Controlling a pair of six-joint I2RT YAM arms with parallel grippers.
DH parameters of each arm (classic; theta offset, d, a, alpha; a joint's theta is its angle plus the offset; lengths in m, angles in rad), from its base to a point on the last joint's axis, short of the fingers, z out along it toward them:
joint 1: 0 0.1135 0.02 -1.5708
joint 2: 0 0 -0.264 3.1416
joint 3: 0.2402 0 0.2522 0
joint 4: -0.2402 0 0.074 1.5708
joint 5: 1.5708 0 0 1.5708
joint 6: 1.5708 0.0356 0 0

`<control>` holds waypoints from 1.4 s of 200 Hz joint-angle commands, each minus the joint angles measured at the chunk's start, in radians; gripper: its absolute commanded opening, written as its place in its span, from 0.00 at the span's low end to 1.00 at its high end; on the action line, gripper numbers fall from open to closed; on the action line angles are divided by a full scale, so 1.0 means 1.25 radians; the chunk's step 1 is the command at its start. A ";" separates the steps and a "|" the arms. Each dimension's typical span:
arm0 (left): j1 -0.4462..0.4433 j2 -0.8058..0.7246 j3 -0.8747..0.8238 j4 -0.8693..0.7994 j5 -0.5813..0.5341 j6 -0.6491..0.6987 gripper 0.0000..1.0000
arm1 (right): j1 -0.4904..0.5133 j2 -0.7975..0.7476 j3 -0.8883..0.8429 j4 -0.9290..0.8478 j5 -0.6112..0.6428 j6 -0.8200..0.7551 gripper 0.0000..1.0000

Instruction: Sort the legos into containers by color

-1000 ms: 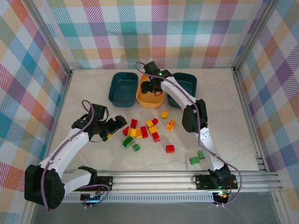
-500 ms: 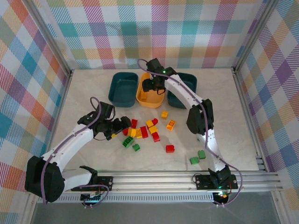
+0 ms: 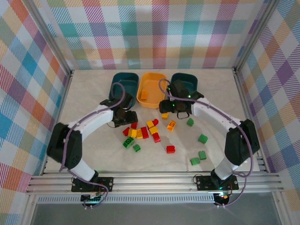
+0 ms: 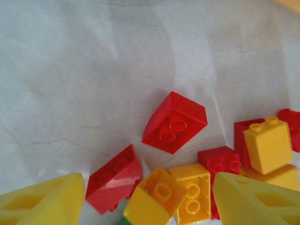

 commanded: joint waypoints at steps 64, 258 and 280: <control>-0.025 0.140 0.059 0.018 -0.027 0.121 0.71 | -0.035 -0.096 -0.162 0.048 -0.039 0.038 0.77; -0.005 0.090 0.204 -0.002 -0.064 0.133 0.30 | -0.071 -0.269 -0.270 0.017 -0.013 0.059 0.76; 0.071 0.116 0.302 -0.049 -0.053 0.116 0.29 | -0.078 -0.290 -0.279 0.014 -0.004 0.061 0.76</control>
